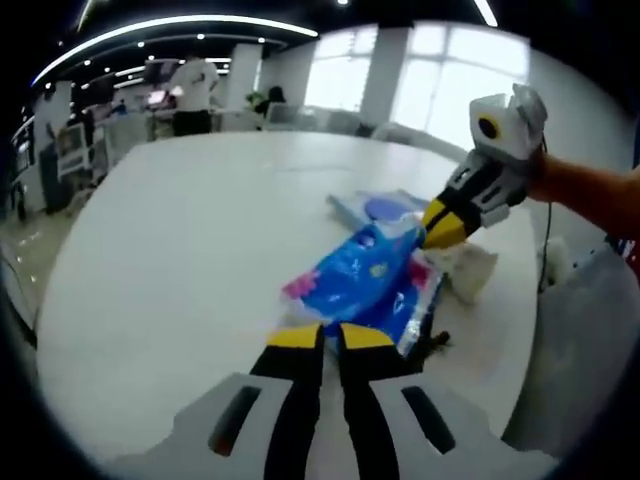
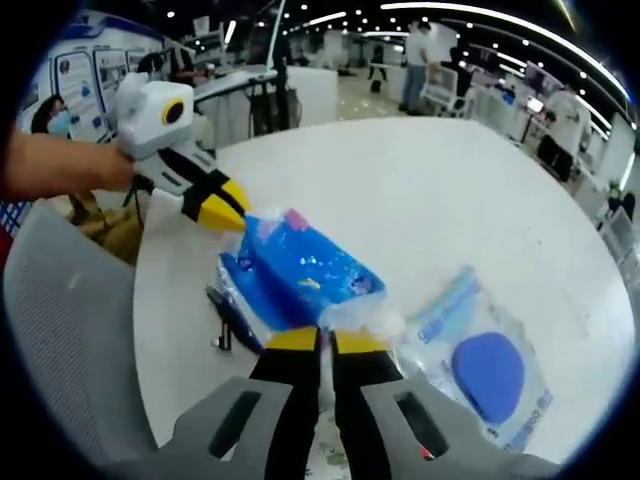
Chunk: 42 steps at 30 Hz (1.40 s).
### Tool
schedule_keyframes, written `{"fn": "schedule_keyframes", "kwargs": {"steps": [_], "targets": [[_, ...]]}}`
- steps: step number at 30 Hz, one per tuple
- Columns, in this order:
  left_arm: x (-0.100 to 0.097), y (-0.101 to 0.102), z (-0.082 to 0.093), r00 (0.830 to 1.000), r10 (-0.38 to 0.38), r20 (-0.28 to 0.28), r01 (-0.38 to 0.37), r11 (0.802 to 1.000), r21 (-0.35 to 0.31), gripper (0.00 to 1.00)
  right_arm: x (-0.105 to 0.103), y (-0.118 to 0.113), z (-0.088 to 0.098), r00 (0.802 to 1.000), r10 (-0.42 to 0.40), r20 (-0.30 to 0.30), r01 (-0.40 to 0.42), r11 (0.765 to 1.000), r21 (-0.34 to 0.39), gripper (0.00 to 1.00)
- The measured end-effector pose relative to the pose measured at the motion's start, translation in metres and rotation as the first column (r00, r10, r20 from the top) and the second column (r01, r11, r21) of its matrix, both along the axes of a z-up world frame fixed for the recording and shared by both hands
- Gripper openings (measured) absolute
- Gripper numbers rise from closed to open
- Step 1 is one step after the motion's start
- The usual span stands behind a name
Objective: Arrange the tabletop items into an orderly group along one side of the table until the central work area is clear of visible clutter.
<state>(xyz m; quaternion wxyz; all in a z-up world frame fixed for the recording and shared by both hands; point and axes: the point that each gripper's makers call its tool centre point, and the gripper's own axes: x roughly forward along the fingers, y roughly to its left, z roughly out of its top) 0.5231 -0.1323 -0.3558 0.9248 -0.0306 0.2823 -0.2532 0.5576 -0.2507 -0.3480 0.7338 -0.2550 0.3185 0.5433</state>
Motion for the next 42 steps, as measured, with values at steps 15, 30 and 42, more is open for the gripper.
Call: {"fn": "schedule_keyframes", "kwargs": {"steps": [15, 30, 42], "targets": [[0.001, -0.001, 0.026, 0.999, -0.008, 0.033, 0.008, 1.000, 0.001, 0.00, 0.000, -0.003, 0.021, 1.000, -0.020, 0.013, 0.019, 0.999, 0.041, 0.02], [0.031, -0.035, 0.081, 0.989, -0.080, 0.123, 0.075, 0.996, 0.046, 0.00, 0.020, -0.039, 0.065, 0.993, -0.083, 0.085, 0.076, 0.994, 0.084, 0.02], [0.061, -0.101, 0.111, 0.968, -0.188, 0.167, 0.175, 0.981, 0.087, 0.00, 0.040, -0.103, 0.102, 0.971, -0.176, 0.159, 0.163, 0.982, 0.093, 0.01]]}}
